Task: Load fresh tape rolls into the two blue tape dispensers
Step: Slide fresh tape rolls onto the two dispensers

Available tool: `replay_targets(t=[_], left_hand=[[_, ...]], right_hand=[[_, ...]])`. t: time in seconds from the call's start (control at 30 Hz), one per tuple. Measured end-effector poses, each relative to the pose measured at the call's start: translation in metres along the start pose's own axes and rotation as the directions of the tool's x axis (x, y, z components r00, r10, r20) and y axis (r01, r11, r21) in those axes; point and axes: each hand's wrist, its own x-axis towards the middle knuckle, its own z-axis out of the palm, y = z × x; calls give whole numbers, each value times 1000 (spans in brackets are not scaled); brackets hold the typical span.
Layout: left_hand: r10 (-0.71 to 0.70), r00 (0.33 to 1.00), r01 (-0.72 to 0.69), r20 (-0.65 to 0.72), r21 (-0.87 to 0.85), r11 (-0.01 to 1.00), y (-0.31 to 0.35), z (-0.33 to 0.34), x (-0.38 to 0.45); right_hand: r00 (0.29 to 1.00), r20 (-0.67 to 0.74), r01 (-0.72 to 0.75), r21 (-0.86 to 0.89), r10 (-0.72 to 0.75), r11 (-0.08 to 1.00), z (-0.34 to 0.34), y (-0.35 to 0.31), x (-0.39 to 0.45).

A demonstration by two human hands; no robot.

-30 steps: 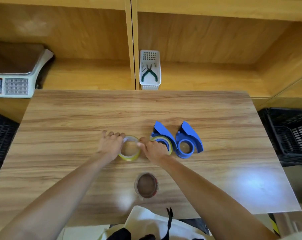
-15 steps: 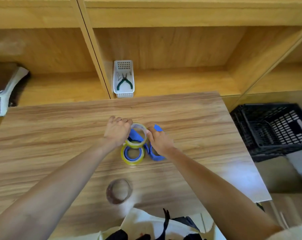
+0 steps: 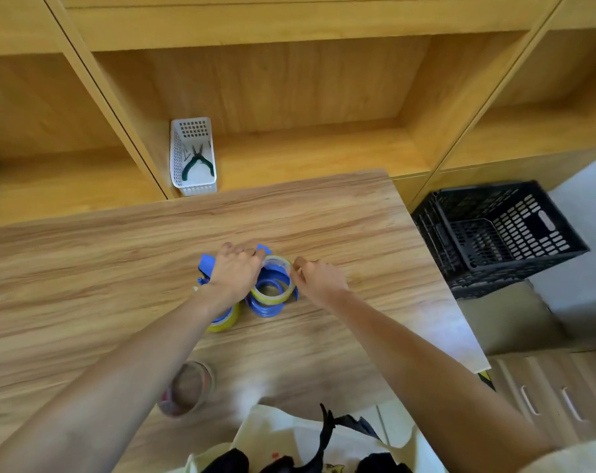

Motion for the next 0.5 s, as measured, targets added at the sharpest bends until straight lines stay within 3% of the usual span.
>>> replay_targets(t=[0.27,0.5], left_hand=[[-45,998,45,39,-10,999,-3,15,-14],[-108,992,109,69,-13,994,2,17,-9]], right_hand=[[986,152,100,-166,-75,981,5,-17,5],[987,143,100,-241,-67,965,6,-21,14]])
